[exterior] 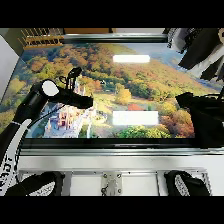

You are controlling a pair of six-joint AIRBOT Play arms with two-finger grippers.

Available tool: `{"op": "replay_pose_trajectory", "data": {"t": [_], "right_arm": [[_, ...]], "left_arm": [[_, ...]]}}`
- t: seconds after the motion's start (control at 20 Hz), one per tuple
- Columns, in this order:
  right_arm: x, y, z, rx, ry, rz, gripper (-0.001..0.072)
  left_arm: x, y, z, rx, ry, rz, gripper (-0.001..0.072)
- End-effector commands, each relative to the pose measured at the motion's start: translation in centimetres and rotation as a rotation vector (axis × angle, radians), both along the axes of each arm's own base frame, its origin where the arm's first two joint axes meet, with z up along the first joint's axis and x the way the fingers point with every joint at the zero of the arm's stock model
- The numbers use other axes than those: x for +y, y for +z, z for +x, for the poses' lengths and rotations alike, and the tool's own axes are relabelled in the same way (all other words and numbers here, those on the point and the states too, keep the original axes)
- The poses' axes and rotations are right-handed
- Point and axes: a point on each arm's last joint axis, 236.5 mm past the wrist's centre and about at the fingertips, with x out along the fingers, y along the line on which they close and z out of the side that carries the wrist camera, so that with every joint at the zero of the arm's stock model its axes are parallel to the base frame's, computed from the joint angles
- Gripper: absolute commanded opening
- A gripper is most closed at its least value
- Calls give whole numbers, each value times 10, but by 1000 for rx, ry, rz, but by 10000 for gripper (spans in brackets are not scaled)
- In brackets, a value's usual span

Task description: Fold the clothes and pants, and hang the long-sleeved shirts on hangers.

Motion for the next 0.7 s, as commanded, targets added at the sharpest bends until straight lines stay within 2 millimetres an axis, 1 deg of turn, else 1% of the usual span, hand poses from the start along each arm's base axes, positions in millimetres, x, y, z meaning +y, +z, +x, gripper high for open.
{"op": "replay_pose_trajectory", "data": {"t": [0.0, 0.05, 0.1, 0.65], "right_arm": [[7, 0, 0, -1, 20, 1, 368], [7, 0, 0, -1, 18, 3, 5], [7, 0, 0, -1, 20, 2, 18], [7, 0, 0, -1, 19, 2, 18]], "left_arm": [[0, 0, 0, -6, -1, 0, 12], [-1, 0, 0, -5, -1, -1, 12], [-1, 0, 0, -5, 0, -1, 12], [-1, 0, 1, -8, 1, -2, 12]]}}
